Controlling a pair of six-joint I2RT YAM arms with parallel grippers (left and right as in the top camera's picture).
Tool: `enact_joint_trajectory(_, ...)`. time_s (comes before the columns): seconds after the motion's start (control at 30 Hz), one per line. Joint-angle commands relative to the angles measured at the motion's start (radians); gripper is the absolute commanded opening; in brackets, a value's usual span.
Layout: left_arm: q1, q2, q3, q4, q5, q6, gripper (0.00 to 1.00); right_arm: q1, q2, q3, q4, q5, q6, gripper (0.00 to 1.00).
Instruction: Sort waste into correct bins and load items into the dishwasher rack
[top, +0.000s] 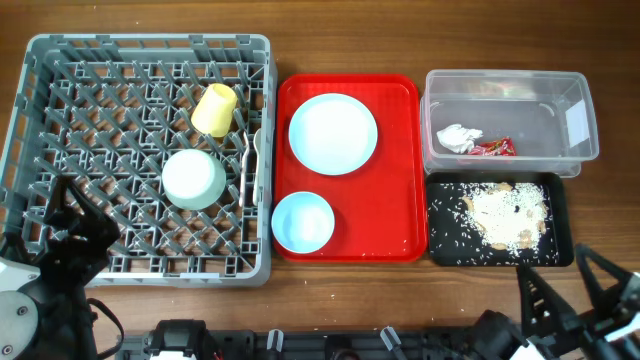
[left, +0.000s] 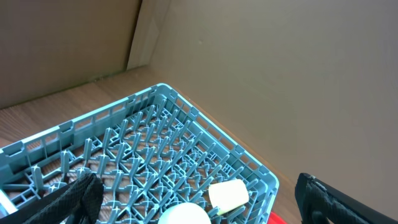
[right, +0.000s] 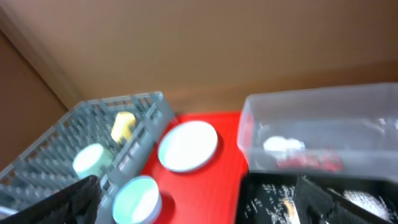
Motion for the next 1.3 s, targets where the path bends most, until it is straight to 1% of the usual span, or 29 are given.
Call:
enact_joint_trajectory(0.0, 0.008, -0.001, 0.006, 0.002, -0.016, -0.010, 1.00, 0.000, -0.007, -0.004, -0.094, -0.002, 0.040, 1.00)
enact_joint_trajectory(0.03, 0.008, -0.001, 0.006, 0.002, -0.016, -0.010, 1.00, 0.000, -0.007, -0.004, -0.121, -0.001, 0.046, 1.00)
enact_joint_trajectory(0.1, 0.008, -0.001, 0.006, 0.002, -0.016, -0.010, 1.00, 0.000, -0.007, -0.004, -0.123, -0.002, 0.067, 1.00)
enact_joint_trajectory(0.7, 0.008, -0.001, 0.006, 0.006, -0.007, -0.016, 1.00, 0.000, -0.007, -0.004, -0.123, -0.002, 0.067, 1.00)
enact_joint_trajectory(0.73, 0.008, -0.001, 0.006, 0.021, 0.042, -0.030, 1.00, 0.000, -0.007, -0.004, -0.123, -0.002, 0.068, 1.00)
enact_joint_trajectory(0.77, 0.008, -0.001, 0.006, 0.018, 0.211, -0.063, 1.00, 0.000, -0.007, -0.004, -0.123, -0.002, 0.067, 1.00)
enact_joint_trajectory(0.83, 0.008, 0.003, 0.001, 0.029, 0.468, -0.091, 1.00, 0.000, -0.007, -0.004, -0.123, -0.002, 0.067, 1.00)
enact_joint_trajectory(0.87, 0.008, 0.008, -0.008, 0.043, 0.576, -0.092, 1.00, 0.000, -0.007, -0.004, -0.123, -0.002, 0.068, 1.00)
enact_joint_trajectory(0.9, 0.008, 0.031, -0.024, 0.064, 0.718, -0.092, 1.00, 0.000, -0.007, -0.004, -0.123, -0.002, 0.068, 1.00)
enact_joint_trajectory(0.93, 0.008, 0.063, -0.031, 0.067, 0.782, -0.092, 1.00, 0.000, -0.007, -0.004, -0.123, -0.002, 0.067, 1.00)
enact_joint_trajectory(1.03, 0.005, 0.192, -0.032, 0.059, 0.863, -0.090, 1.00, 0.000, -0.007, -0.004, -0.123, -0.002, 0.068, 1.00)
enact_joint_trajectory(1.1, -0.034, 0.346, -0.032, 0.051, 0.926, -0.084, 1.00, 0.000, -0.007, -0.004, -0.123, -0.002, 0.068, 1.00)
enact_joint_trajectory(1.17, -0.082, 0.472, -0.032, 0.057, 0.955, -0.086, 1.00, 0.000, -0.007, -0.004, -0.123, -0.002, 0.067, 1.00)
enact_joint_trajectory(1.27, -0.106, 0.628, -0.032, 0.117, 0.975, -0.091, 1.00, 0.000, -0.007, -0.004, -0.123, -0.002, 0.067, 1.00)
